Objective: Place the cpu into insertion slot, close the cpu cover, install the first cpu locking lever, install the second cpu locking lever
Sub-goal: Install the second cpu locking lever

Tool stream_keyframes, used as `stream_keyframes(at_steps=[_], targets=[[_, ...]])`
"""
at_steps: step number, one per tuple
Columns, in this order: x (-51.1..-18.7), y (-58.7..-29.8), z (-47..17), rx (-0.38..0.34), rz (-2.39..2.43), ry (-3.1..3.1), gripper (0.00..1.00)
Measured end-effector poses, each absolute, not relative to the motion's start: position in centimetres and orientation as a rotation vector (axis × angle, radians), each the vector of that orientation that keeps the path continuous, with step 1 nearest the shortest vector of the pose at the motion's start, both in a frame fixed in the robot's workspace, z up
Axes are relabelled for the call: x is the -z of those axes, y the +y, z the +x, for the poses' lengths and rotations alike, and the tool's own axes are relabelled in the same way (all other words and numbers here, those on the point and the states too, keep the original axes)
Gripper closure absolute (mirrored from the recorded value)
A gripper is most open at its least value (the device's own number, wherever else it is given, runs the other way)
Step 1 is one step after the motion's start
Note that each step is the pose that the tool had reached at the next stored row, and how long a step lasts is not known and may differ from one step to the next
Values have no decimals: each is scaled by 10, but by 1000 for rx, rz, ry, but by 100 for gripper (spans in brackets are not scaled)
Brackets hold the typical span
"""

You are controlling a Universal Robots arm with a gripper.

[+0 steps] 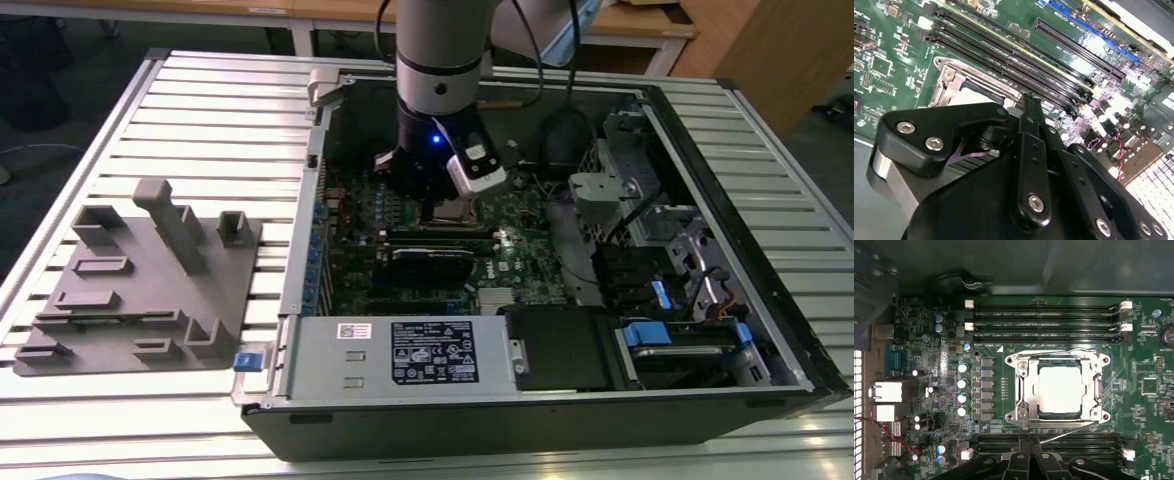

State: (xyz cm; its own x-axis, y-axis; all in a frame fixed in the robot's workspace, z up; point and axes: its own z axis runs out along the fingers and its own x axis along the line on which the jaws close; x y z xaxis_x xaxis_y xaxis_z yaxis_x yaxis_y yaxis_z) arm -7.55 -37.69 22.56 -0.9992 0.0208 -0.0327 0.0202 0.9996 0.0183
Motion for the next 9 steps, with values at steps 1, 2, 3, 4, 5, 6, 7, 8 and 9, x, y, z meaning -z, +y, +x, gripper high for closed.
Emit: stream_keyframes(at_steps=[1, 2, 3, 4, 5, 6, 7, 8, 9], targets=[[-225, -377, -76, -28, 32, 3108, 89], [-225, -377, -76, -28, 32, 3109, 89], [-225, -377, -76, -27, 32, 3109, 89], [-225, -377, -76, -28, 32, 3108, 89], [-225, -377, -76, -28, 32, 3108, 89], [-225, -377, -76, -28, 32, 3108, 89], [-225, -377, -76, -28, 32, 3108, 89], [-225, -377, -76, -28, 32, 3108, 89], [-225, -377, -76, -28, 32, 3108, 89]])
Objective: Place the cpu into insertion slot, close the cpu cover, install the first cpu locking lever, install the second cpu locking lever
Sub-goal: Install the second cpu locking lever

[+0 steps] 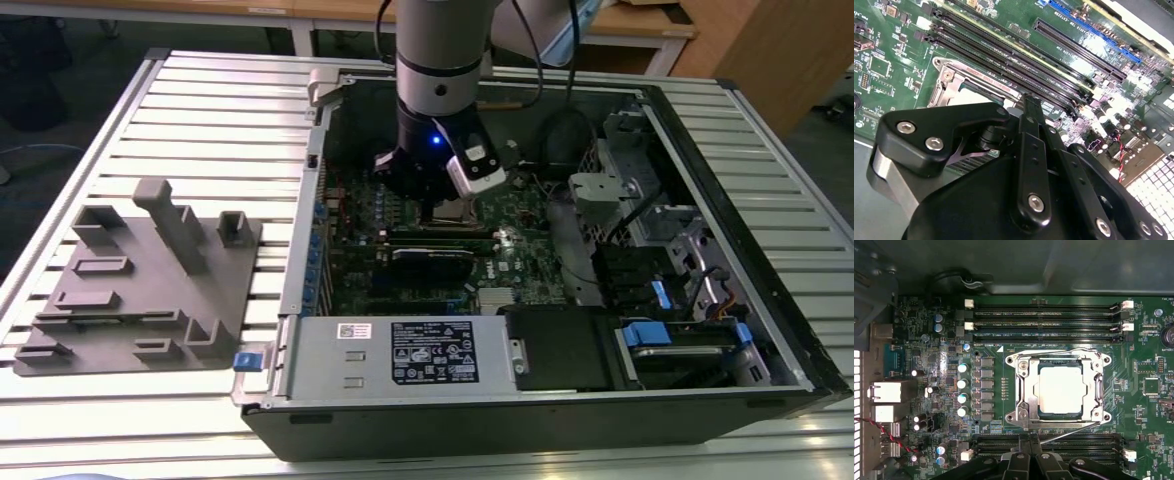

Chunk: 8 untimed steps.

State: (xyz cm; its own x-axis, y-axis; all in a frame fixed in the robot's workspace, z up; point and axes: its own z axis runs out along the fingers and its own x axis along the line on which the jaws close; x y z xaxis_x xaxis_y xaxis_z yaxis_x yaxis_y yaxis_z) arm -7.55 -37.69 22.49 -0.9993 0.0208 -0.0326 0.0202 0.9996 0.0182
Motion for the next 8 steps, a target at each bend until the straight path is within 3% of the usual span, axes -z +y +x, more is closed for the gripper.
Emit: stream_keyframes(at_steps=[8], targets=[[-223, -377, -76, -28, 32, 3108, 89]])
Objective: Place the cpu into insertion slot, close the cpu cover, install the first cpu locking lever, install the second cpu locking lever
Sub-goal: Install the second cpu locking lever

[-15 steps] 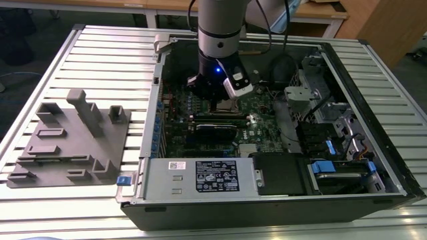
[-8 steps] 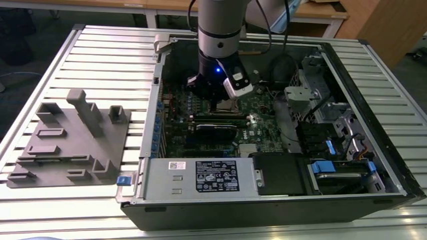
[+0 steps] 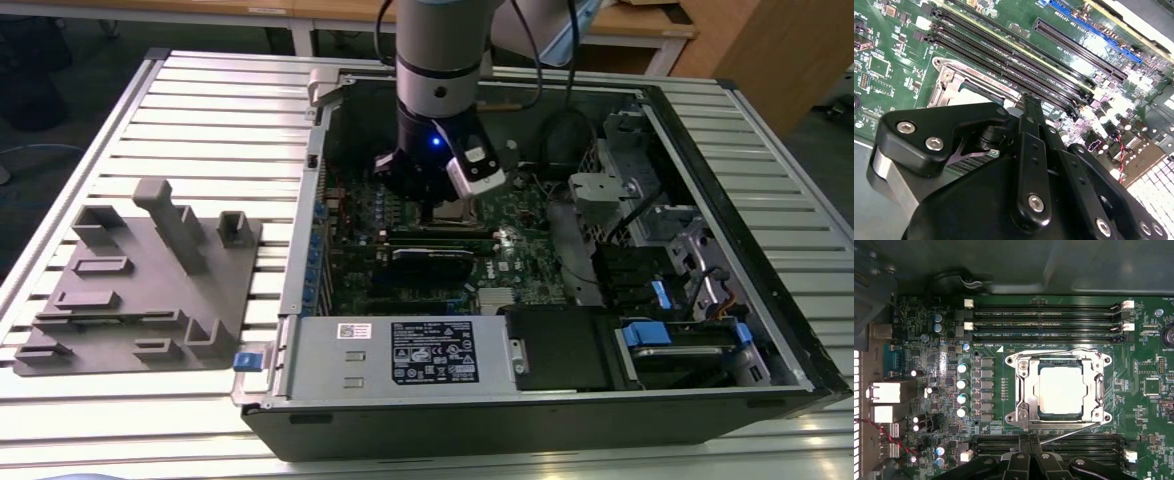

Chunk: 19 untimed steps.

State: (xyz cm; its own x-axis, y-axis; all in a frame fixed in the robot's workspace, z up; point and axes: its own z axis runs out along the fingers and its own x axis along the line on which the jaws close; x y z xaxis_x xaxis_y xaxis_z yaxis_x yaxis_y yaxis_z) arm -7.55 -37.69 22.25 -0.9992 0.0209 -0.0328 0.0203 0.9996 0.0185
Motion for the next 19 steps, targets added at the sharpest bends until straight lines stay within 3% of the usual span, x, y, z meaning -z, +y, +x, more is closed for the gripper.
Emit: stream_keyframes(at_steps=[19], targets=[[-207, -377, -76, -29, 32, 3108, 89]])
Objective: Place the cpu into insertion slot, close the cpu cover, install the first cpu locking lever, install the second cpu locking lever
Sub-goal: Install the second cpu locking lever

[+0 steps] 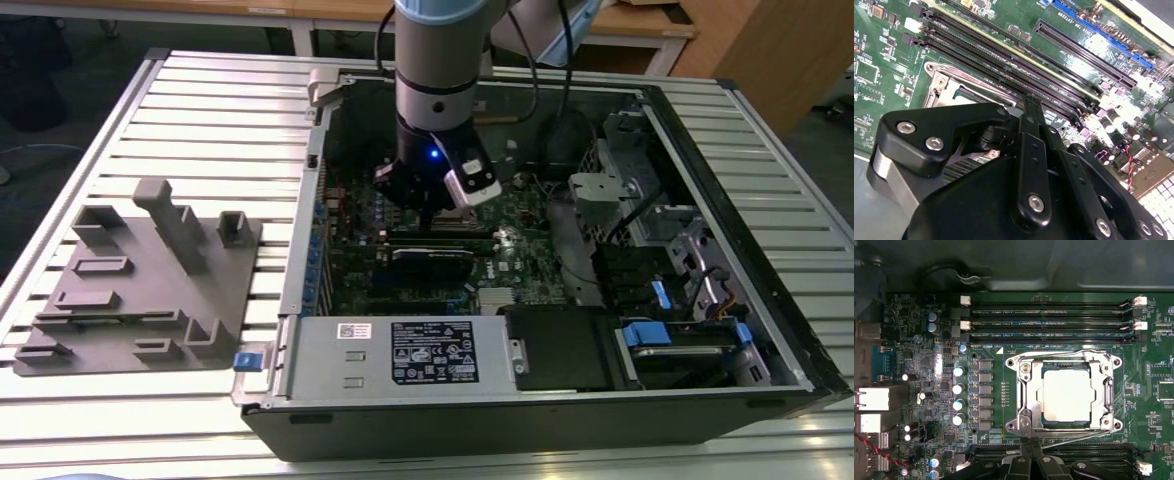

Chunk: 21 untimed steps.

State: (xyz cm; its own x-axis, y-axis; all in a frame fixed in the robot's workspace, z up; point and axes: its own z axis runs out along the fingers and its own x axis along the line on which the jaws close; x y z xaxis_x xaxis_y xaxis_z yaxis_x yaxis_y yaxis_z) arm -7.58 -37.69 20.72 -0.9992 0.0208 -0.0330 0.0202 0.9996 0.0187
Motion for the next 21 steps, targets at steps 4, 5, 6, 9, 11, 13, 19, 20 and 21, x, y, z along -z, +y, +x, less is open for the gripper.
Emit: stream_keyframes(at_steps=[4, 5, 6, 9, 11, 13, 19, 20, 21], targets=[[-205, -377, -76, -28, 32, 3108, 89], [-204, -377, -77, -28, 32, 3108, 89], [-204, -377, -77, -28, 32, 3108, 89], [-202, -377, -78, -28, 32, 3109, 89], [-202, -377, -78, -27, 32, 3109, 89], [-202, -377, -78, -28, 32, 3108, 89], [-202, -377, -81, -30, 32, 3104, 89], [-202, -376, -81, -32, 32, 3103, 89], [-202, -376, -81, -35, 32, 3102, 89]])
